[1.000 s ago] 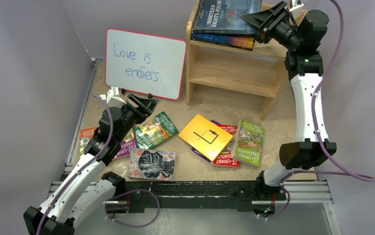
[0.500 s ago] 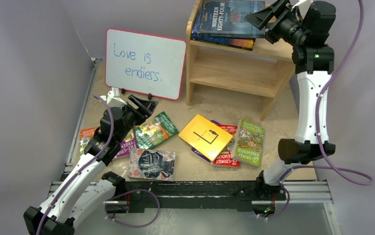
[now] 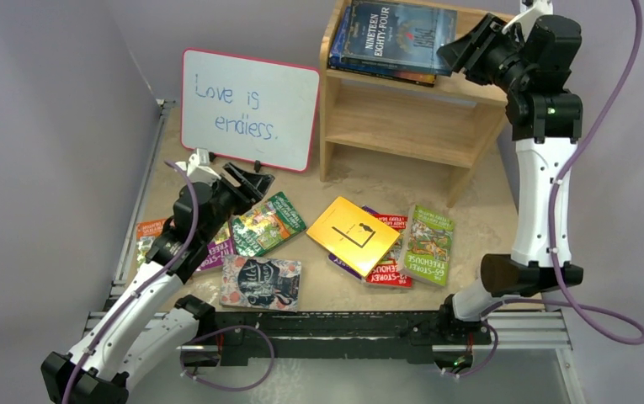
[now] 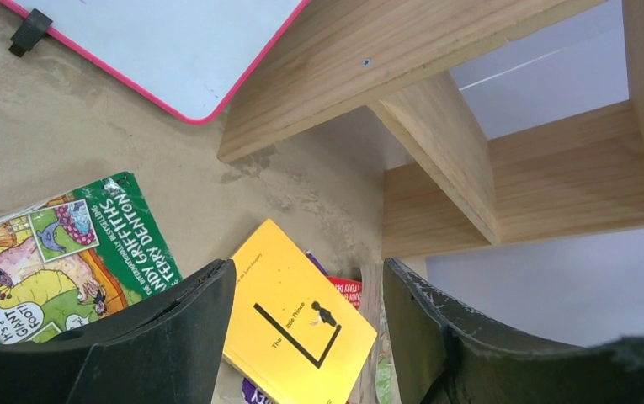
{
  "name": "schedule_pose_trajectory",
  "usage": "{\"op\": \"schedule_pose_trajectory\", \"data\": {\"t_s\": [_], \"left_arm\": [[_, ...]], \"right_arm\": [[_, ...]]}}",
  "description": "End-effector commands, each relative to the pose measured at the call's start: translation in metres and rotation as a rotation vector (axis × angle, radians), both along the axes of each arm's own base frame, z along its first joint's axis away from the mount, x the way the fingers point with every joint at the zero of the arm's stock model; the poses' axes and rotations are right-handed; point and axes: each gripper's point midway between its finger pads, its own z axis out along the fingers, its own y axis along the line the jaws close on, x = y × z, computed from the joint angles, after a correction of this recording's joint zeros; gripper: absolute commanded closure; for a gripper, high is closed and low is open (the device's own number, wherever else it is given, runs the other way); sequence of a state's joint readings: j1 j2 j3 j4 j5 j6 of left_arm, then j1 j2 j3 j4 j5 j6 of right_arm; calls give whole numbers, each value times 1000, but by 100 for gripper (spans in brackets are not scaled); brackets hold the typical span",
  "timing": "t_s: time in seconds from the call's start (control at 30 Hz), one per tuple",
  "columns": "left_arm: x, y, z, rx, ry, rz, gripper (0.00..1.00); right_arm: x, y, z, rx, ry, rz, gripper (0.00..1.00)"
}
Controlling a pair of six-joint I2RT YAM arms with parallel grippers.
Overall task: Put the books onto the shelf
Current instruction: Place the book on the shelf.
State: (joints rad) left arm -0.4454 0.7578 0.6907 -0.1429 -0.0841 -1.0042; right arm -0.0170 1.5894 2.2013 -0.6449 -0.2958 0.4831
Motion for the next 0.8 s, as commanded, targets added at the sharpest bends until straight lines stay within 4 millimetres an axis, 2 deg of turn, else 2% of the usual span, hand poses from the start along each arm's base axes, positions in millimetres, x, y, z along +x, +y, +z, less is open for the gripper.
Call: {"op": "schedule_pose_trajectory", "data": {"t_s": [0.0, 0.17, 0.33, 0.37, 0.4, 0.53, 0.67, 0.77], "left_arm": [[2, -10, 50, -5, -144, -71, 39], [3, -27, 97, -59, -273, -149, 50], [9, -43, 148, -166, -392, -204, 54], [10, -45, 160, -191, -418, -211, 54], [13, -50, 188, -234, -480, -226, 56], [26, -60, 222, -263, -530, -228, 62], [39, -74, 256, -322, -594, -236, 64], [56, -86, 265, -356, -602, -227, 64]], "right_arm": [[-25, 3, 26, -52, -106, 20, 51], [-29, 13, 26, 2, -101, 67, 65], [-27, 20, 17, 57, -86, 92, 69], [-27, 21, 16, 64, -83, 97, 69], [-26, 22, 15, 77, -84, 97, 70], [-27, 22, 16, 93, -93, 95, 74], [-28, 20, 16, 106, -96, 77, 75], [-30, 19, 16, 120, -102, 65, 75]]}}
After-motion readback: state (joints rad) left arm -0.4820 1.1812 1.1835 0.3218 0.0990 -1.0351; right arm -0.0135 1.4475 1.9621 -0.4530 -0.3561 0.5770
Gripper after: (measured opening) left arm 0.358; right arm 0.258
